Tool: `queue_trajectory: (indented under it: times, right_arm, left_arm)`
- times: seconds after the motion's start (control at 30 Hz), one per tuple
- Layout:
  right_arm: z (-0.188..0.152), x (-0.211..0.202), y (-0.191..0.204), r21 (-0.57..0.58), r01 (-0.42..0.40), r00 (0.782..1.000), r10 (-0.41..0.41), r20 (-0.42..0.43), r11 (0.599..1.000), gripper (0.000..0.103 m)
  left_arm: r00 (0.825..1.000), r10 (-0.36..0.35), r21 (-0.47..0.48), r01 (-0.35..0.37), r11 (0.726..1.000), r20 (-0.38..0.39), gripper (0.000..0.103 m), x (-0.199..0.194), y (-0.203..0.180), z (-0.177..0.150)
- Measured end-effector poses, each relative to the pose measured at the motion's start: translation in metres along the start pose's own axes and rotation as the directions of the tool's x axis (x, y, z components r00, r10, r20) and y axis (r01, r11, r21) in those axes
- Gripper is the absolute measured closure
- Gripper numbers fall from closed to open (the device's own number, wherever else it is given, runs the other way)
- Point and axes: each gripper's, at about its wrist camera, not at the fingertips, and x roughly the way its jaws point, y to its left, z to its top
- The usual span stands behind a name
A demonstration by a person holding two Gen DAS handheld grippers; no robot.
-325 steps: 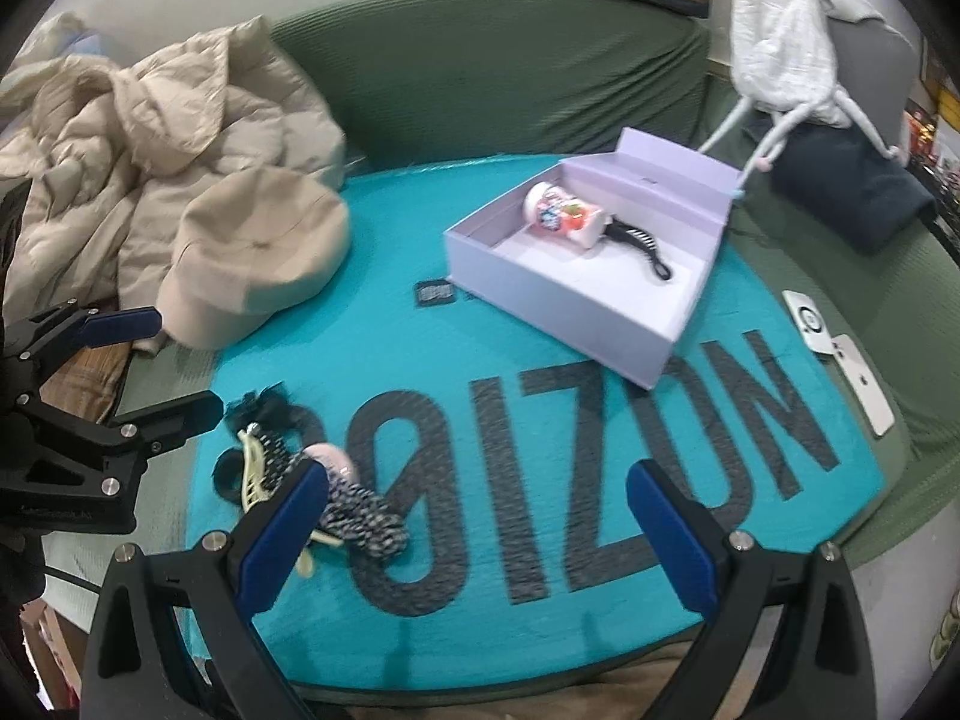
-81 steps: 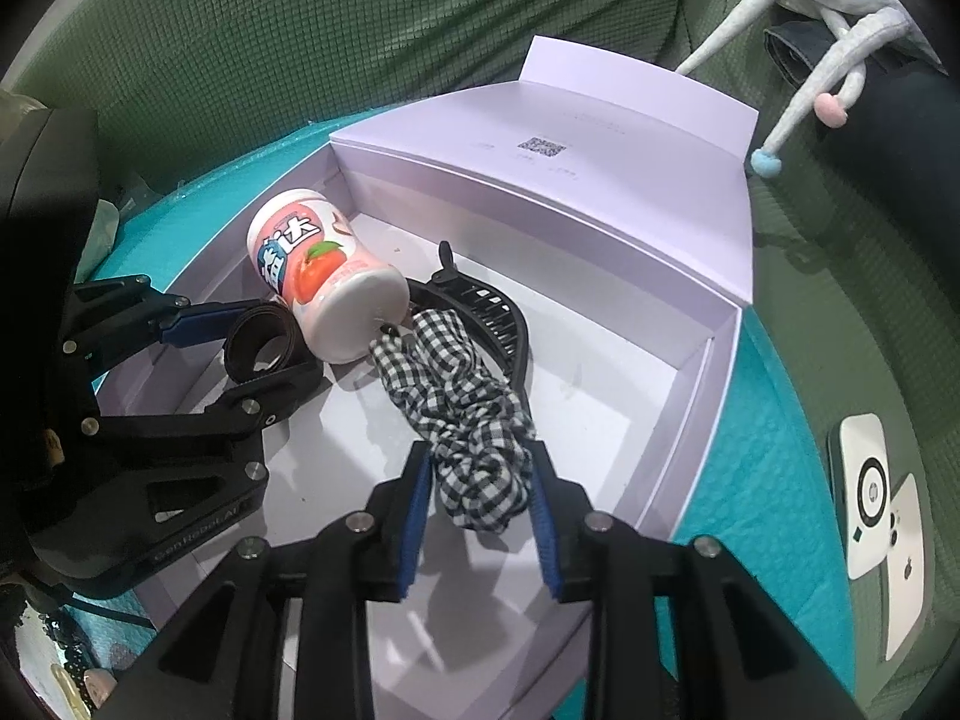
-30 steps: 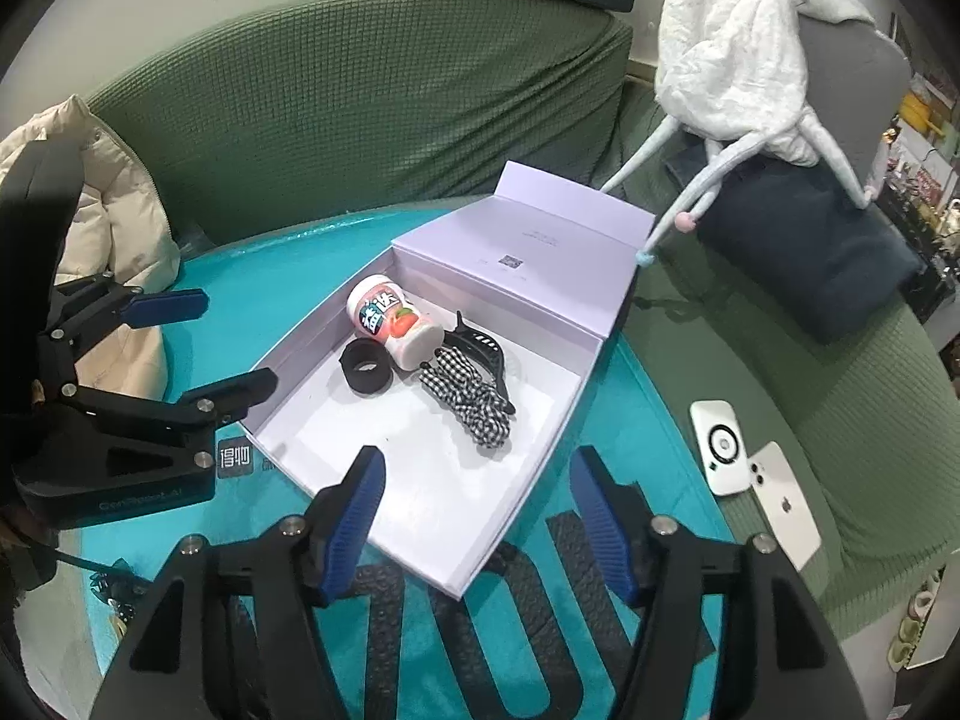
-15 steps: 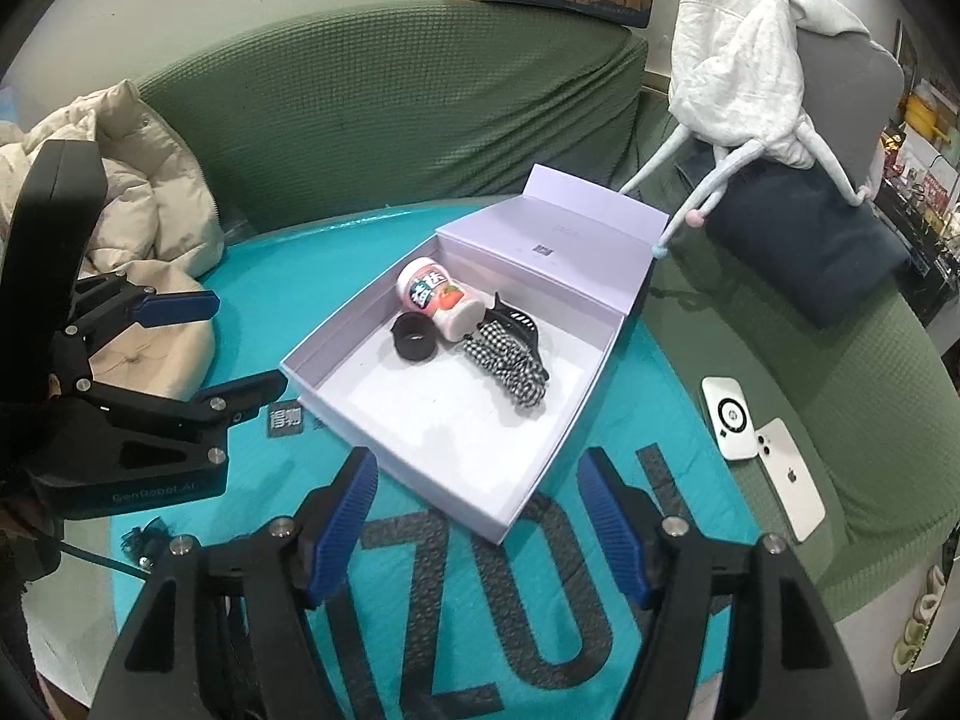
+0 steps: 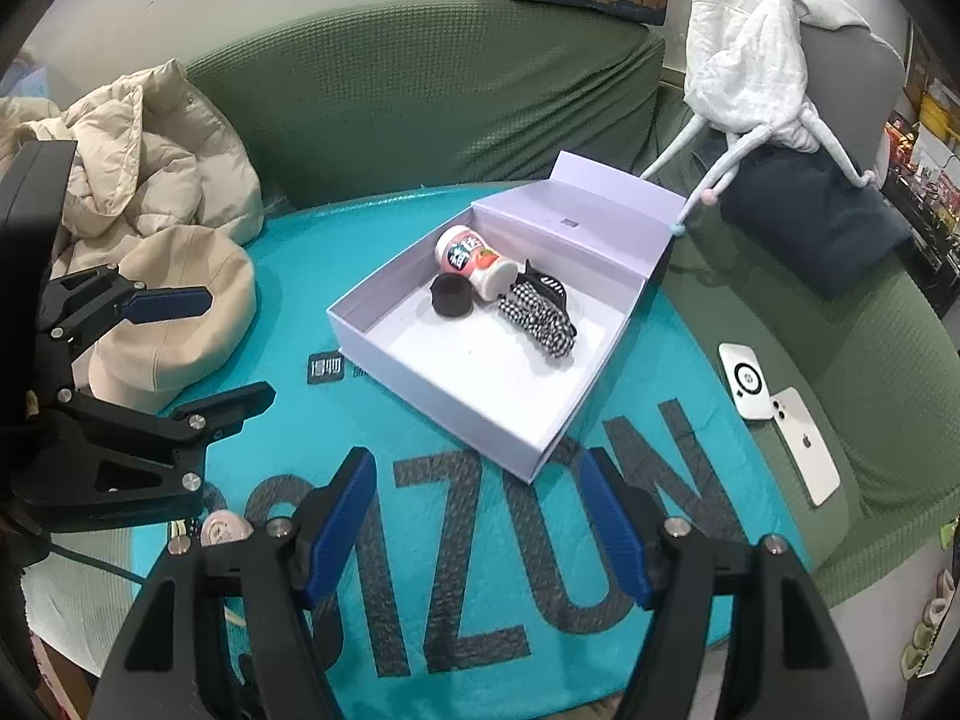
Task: Organize objects
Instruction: 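Withdraw both grippers from the box toward the remaining accessories on the mat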
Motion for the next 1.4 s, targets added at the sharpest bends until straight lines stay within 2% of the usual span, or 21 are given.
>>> queue_trajectory:
  times: [0.17, 0.43, 0.77, 1.4]
  right_arm:
    - [-0.012, 0.002, 0.006, -0.002, -0.023, 1.0, 0.023, -0.019, 1.0, 0.032]
    - [-0.029, 0.007, 0.016, -0.004, -0.035, 0.998, 0.034, -0.046, 0.999, 0.032]
    - [-0.051, 0.012, 0.027, -0.001, -0.066, 0.995, 0.066, -0.076, 0.998, 0.032]
    - [-0.088, 0.025, 0.075, -0.05, -0.146, 0.98, 0.138, -0.142, 0.988, 0.032]
  left_arm:
    - [0.999, -0.031, -0.009, 0.031, 0.999, -0.032, 0.029, -0.002, -0.005, -0.013]
    - [0.996, -0.03, -0.014, 0.029, 0.999, -0.079, 0.029, -0.002, -0.01, -0.04]
    - [0.988, -0.091, -0.083, 0.081, 0.993, -0.126, 0.029, -0.004, -0.012, -0.072]
    - [0.979, -0.099, -0.165, 0.069, 0.984, -0.176, 0.029, -0.015, -0.007, -0.137]
